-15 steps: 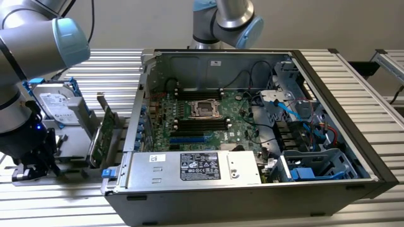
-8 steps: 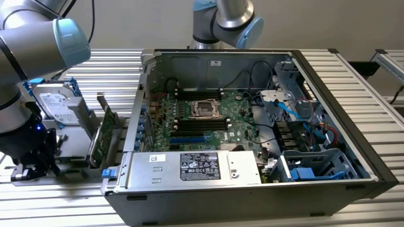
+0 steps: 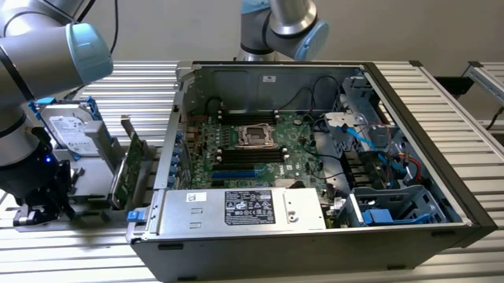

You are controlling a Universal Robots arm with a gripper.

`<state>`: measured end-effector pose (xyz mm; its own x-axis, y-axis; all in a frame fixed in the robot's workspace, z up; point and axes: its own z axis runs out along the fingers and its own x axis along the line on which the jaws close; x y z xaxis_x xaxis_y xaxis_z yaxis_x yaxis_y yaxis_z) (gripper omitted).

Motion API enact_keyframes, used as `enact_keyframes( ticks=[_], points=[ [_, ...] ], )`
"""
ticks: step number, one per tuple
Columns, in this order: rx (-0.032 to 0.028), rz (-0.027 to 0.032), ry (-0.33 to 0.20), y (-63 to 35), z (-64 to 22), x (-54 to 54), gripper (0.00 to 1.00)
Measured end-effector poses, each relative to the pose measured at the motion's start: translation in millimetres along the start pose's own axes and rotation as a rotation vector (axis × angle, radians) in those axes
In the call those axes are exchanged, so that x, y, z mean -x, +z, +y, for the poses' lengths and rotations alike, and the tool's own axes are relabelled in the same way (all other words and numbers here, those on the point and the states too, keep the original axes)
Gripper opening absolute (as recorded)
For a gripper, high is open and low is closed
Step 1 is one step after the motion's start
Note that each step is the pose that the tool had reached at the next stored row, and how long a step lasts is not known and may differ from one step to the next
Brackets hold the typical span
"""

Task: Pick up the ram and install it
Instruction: 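Pick up the ram and move it above insertion slot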

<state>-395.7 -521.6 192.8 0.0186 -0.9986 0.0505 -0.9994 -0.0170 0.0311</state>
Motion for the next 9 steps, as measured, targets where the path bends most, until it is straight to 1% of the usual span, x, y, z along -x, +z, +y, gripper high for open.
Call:
enact_keyframes(
  ticks=[3, 5, 9],
  points=[
    [-0.0014, -0.0012, 0.000, -2.5, -0.1, 0.0, 0.14],
    [0.0007, 0.0003, 0.000, -6.9, 0.3, -0.4, 0.14],
    [0.0015, 0.0004, 0.000, -14.6, 0.5, -0.8, 0.14]
  ],
)
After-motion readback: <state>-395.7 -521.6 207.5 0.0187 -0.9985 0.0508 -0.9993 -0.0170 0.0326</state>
